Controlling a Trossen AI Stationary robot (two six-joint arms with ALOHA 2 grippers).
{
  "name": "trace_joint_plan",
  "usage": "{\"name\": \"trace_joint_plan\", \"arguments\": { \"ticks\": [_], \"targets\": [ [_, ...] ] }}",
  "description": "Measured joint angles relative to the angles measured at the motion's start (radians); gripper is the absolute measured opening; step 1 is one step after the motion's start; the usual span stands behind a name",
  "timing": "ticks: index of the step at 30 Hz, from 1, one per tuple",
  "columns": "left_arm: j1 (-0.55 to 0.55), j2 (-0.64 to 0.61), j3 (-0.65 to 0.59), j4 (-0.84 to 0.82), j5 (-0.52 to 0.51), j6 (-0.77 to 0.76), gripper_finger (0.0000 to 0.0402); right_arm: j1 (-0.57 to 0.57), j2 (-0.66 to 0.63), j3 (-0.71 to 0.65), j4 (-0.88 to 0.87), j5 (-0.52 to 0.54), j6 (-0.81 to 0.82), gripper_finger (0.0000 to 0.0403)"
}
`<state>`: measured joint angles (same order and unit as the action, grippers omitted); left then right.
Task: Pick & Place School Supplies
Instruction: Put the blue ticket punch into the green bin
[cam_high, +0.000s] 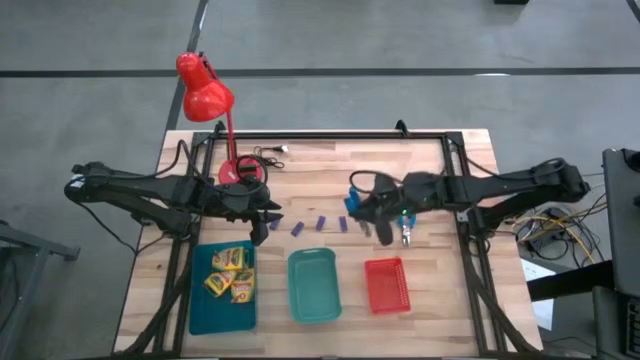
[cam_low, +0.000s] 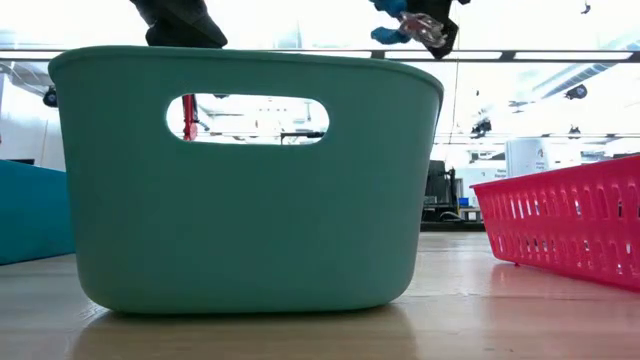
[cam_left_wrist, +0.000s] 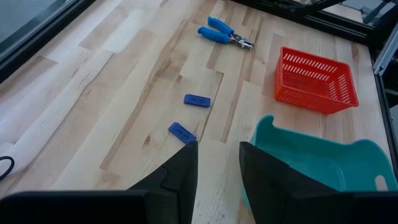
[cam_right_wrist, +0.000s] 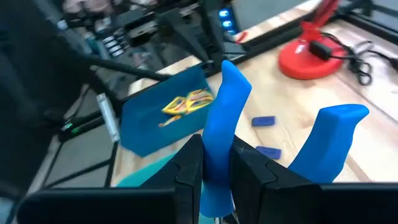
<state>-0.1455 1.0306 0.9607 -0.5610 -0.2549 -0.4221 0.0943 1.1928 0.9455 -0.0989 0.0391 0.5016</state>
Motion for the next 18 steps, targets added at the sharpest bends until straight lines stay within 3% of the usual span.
{"name": "trace_joint_plan", "arguments": {
  "ticks": [7, 18],
  "targets": [
    [0.000, 0.000, 0.000, 0.001, 0.000, 0.000, 0.0122, 0.125, 0.103, 0.087, -0.066, 0.198, 0.199, 0.0054],
    [0.000, 0.000, 0.000, 0.002, -0.003, 0.000, 0.0122, 0.236, 0.418, 0.425, -0.274, 0.231, 0.388, 0.0054]
  ]
}}
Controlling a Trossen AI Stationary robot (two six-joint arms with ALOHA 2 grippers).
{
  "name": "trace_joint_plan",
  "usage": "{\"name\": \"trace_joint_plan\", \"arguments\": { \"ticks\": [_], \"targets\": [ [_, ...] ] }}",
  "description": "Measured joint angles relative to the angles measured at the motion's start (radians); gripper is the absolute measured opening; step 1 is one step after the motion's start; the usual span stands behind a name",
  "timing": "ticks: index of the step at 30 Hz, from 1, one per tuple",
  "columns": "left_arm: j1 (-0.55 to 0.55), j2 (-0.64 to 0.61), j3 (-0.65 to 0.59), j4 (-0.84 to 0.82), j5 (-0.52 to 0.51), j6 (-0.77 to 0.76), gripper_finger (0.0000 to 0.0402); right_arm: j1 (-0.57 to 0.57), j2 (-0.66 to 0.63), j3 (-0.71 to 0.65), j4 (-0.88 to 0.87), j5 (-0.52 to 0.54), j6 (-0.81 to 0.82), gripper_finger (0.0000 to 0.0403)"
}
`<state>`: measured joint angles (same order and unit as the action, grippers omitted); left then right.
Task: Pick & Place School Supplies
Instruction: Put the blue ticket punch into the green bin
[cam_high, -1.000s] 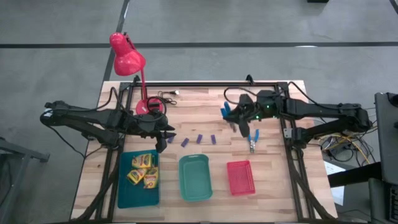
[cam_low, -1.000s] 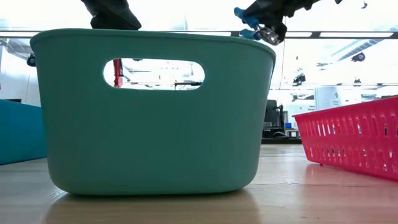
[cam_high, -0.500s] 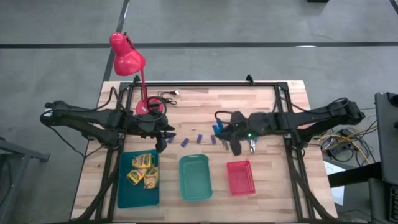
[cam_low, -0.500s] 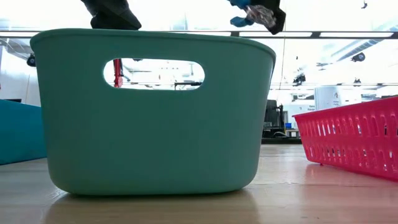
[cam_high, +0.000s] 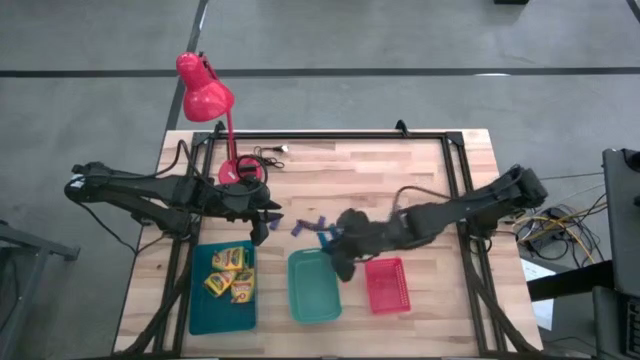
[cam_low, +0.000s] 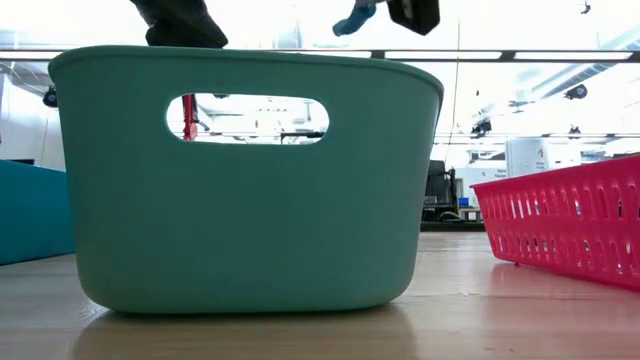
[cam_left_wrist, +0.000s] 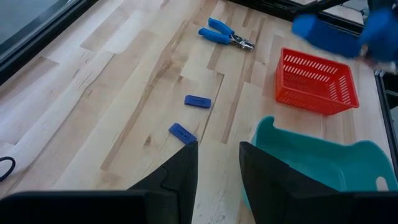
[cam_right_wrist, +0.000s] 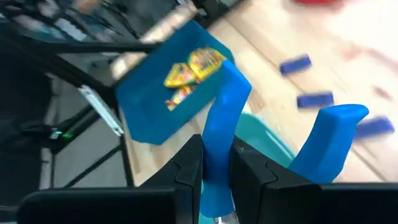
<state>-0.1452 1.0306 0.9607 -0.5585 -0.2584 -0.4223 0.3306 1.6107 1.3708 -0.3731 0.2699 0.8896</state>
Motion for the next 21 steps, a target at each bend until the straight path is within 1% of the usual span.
{"name": "trace_joint_plan", "arguments": {
  "ticks": [3, 6, 8, 11, 14, 21],
  "targets": [
    [0.000, 0.000, 0.000, 0.000, 0.000, 0.000, 0.0122, 0.006, 0.099, 0.131, -0.161, 0.002, 0.091, 0.0054],
    [0.000, 0.000, 0.000, 0.000, 0.000, 0.000, 0.0122, 0.006, 0.187, 0.245, -0.331, 0.002, 0.246, 0.0054],
    [0.000, 0.000, 0.000, 0.000, 0.001, 0.000, 0.0122, 0.006, 0.231, 0.293, -0.395, 0.003, 0.342, 0.0054],
    [0.000, 0.000, 0.000, 0.000, 0.001, 0.000, 0.0122, 0.009, 0.274, 0.342, -0.390, 0.015, 0.438, 0.0054],
    [0.000, 0.000, 0.000, 0.000, 0.001, 0.000, 0.0122, 0.012, 0.311, 0.380, -0.380, 0.022, 0.499, 0.0054],
    [0.000, 0.000, 0.000, 0.000, 0.004, 0.000, 0.0122, 0.028, 0.386, 0.435, -0.371, 0.022, 0.557, 0.0054]
  ]
}}
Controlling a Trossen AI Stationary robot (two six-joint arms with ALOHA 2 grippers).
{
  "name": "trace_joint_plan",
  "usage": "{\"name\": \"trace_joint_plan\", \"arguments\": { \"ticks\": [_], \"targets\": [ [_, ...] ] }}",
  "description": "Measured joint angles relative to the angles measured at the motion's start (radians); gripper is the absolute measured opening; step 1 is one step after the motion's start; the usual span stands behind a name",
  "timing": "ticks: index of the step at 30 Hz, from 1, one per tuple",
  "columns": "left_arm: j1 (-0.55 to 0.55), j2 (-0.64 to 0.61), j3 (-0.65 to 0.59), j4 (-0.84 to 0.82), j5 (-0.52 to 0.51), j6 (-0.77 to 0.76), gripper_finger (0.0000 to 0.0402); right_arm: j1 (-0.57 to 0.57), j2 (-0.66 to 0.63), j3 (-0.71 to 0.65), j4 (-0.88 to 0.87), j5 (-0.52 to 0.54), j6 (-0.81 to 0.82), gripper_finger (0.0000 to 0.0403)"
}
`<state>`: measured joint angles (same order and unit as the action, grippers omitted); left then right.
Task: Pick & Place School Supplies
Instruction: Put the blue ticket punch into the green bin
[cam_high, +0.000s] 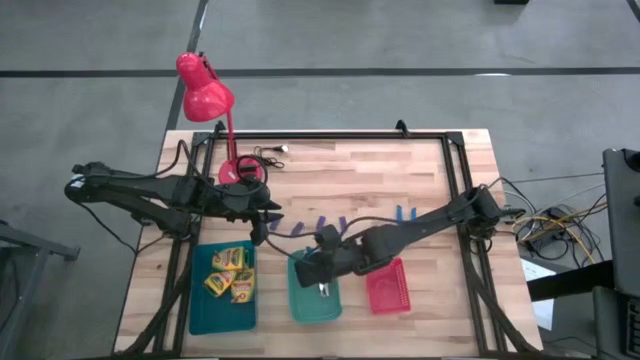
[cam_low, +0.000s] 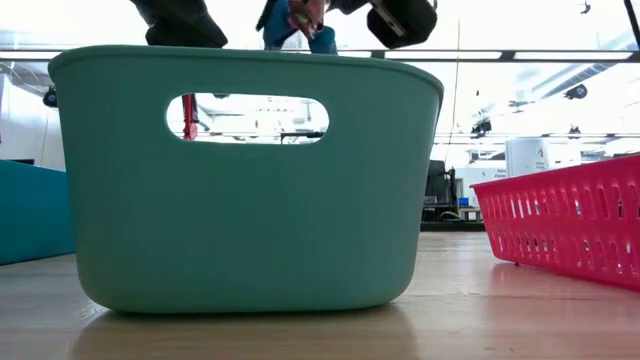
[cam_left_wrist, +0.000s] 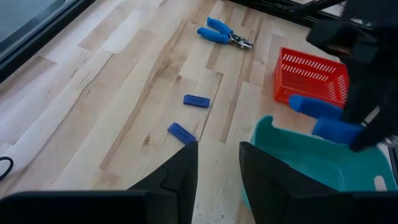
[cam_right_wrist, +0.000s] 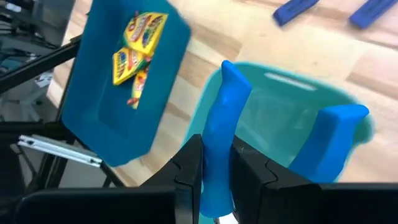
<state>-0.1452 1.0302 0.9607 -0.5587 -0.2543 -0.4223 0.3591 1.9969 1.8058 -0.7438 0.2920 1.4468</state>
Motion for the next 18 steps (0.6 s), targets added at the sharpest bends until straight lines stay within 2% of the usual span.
{"name": "trace_joint_plan", "arguments": {
  "ticks": [10, 18],
  "targets": [
    [0.000, 0.000, 0.000, 0.000, 0.000, 0.000, 0.0122, 0.035, 0.033, -0.016, -0.030, 0.023, 0.119, 0.0054],
    [0.000, 0.000, 0.000, 0.000, 0.000, 0.000, 0.0122, 0.049, 0.036, -0.060, -0.020, 0.021, 0.144, 0.0054]
  ]
}}
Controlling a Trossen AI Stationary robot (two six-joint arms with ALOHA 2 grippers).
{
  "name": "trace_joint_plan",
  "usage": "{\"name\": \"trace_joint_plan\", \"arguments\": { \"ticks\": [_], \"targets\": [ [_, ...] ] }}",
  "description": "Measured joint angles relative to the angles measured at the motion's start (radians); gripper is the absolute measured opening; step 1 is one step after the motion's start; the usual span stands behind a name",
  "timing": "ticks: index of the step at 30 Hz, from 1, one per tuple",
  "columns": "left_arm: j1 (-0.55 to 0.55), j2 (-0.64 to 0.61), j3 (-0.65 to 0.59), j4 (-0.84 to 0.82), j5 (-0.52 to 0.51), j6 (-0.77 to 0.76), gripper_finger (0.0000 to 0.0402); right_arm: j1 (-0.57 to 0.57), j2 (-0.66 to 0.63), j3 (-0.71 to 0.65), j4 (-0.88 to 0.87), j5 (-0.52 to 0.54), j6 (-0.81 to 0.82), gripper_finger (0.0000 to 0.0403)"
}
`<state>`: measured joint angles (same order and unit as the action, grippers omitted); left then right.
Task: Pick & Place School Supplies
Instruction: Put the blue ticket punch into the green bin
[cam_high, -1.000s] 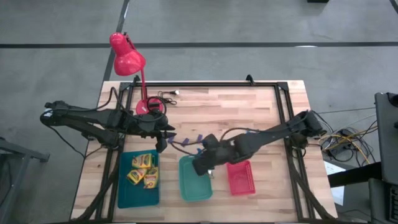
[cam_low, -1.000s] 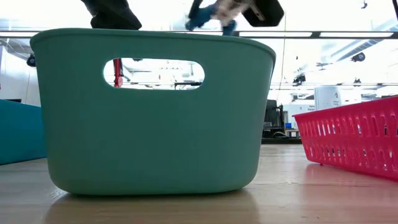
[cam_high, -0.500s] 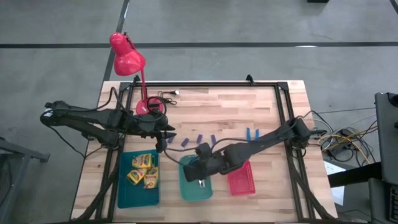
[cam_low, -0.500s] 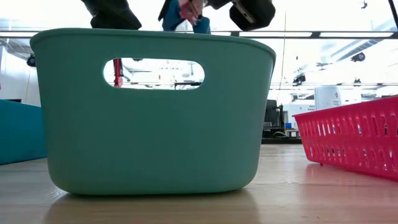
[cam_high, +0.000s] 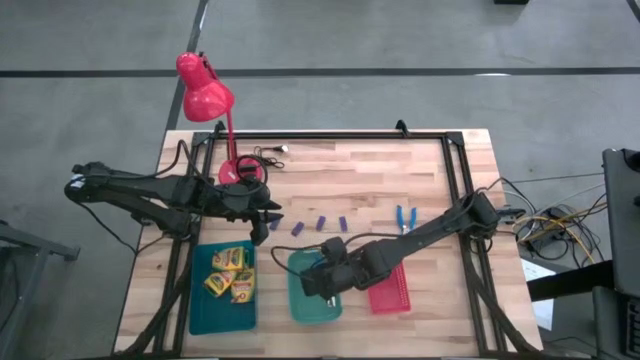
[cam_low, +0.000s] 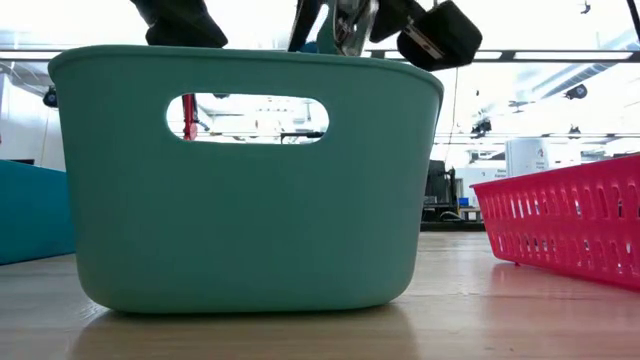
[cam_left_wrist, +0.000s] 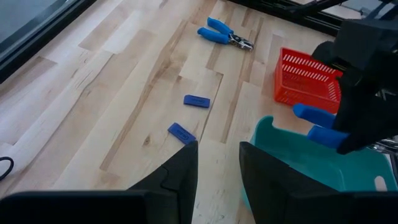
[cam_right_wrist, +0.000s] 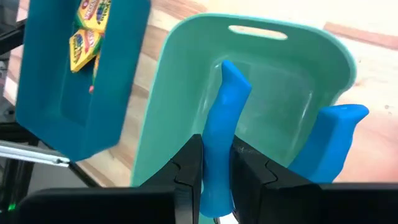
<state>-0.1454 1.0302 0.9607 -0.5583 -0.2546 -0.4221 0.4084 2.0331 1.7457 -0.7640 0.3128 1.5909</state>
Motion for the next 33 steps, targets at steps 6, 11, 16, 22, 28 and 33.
{"name": "trace_joint_plan", "arguments": {
  "ticks": [6, 11, 16, 22, 28, 33],
  "targets": [
    [0.000, 0.000, 0.000, 0.000, 0.000, 0.000, 0.0122, 0.000, 0.000, -0.065, 0.063, -0.017, -0.007, 0.0054],
    [0.000, 0.000, 0.000, 0.000, 0.000, 0.000, 0.0122, 0.000, 0.000, -0.129, 0.144, -0.037, -0.037, 0.0054],
    [0.000, 0.000, 0.000, 0.000, -0.001, 0.000, 0.0122, -0.005, 0.000, -0.172, 0.236, -0.049, -0.050, 0.0054],
    [0.000, 0.000, 0.000, 0.000, -0.001, 0.000, 0.0122, -0.027, -0.001, -0.187, 0.251, -0.061, -0.092, 0.0054],
    [0.000, 0.000, 0.000, 0.000, -0.001, 0.000, 0.0122, -0.053, -0.001, -0.231, 0.350, -0.129, -0.174, 0.0054],
    [0.000, 0.000, 0.000, 0.000, -0.001, 0.000, 0.0122, -0.056, -0.001, -0.268, 0.386, -0.138, -0.173, 0.0054]
  ]
}}
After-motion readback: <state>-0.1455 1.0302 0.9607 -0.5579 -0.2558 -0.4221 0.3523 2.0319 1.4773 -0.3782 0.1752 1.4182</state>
